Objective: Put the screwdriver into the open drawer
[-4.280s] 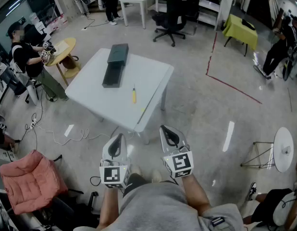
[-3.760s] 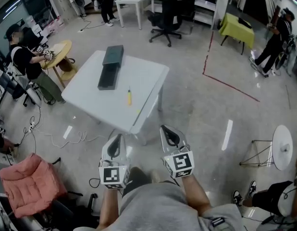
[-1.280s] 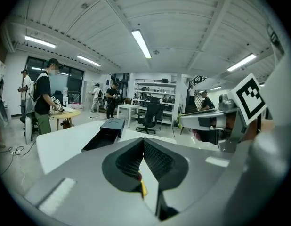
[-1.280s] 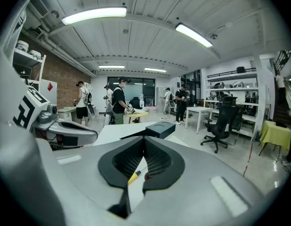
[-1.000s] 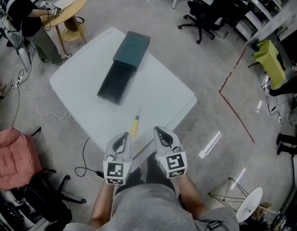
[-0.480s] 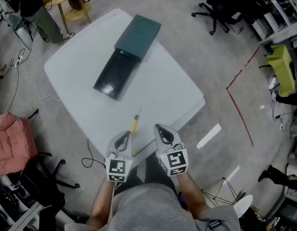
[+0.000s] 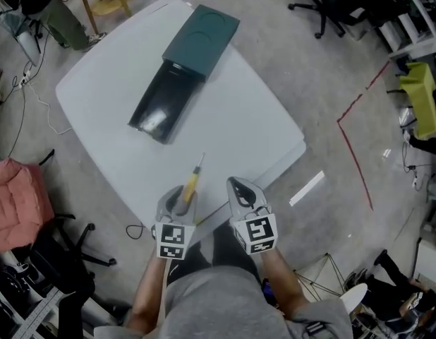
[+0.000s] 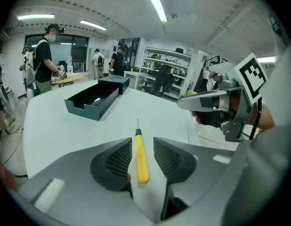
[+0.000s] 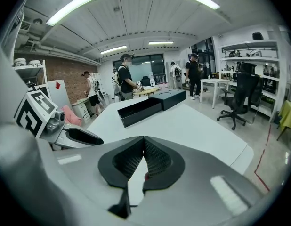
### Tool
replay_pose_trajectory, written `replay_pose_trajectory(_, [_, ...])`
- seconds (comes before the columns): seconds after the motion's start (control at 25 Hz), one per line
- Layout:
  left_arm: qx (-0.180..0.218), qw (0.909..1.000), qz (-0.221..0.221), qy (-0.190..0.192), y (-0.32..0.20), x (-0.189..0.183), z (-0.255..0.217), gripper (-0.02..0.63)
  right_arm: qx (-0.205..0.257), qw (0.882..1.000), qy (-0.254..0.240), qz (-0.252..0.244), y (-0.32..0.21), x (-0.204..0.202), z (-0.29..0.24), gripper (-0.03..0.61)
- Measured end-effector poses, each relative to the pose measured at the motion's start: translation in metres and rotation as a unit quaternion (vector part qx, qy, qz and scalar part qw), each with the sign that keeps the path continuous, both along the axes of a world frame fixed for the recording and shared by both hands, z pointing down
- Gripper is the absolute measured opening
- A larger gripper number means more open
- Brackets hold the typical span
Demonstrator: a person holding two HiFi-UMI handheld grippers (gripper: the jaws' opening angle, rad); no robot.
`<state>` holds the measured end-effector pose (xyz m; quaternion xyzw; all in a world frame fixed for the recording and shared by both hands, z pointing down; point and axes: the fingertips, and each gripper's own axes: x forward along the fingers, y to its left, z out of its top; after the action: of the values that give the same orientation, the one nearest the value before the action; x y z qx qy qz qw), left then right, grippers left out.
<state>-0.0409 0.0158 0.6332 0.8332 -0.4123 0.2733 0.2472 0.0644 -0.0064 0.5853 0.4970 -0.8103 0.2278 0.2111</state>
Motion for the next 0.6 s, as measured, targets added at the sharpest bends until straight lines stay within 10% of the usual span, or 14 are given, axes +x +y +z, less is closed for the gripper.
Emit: replay_pose_trajectory(0.6, [-0.079,0.9959,0.011,-0.044,0.007,0.005,0.049,0.175,-0.017,1.000,-0.006,0.002,-0.011,0.013,0.015,0.003])
